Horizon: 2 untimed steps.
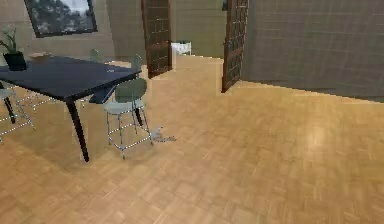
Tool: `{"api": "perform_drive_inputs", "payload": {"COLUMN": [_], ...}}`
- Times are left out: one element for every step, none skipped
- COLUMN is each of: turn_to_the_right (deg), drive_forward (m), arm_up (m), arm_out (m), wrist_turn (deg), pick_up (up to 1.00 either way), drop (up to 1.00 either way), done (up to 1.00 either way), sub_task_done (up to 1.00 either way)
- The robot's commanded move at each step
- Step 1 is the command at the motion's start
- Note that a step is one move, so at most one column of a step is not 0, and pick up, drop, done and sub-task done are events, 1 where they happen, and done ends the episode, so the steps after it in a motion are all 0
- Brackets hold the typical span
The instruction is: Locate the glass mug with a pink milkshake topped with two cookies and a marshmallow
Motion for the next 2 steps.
{"api": "perform_drive_inputs", "payload": {"turn_to_the_right": [-45.0, -33.0], "drive_forward": [0.0, 0.0], "arm_up": [0.0, 0.0], "arm_out": [0.0, 0.0], "wrist_turn": [0.0, 0.0], "pick_up": [0.0, 0.0], "drop": [0.0, 0.0], "done": [0.0, 0.0], "sub_task_done": [0.0, 0.0]}}
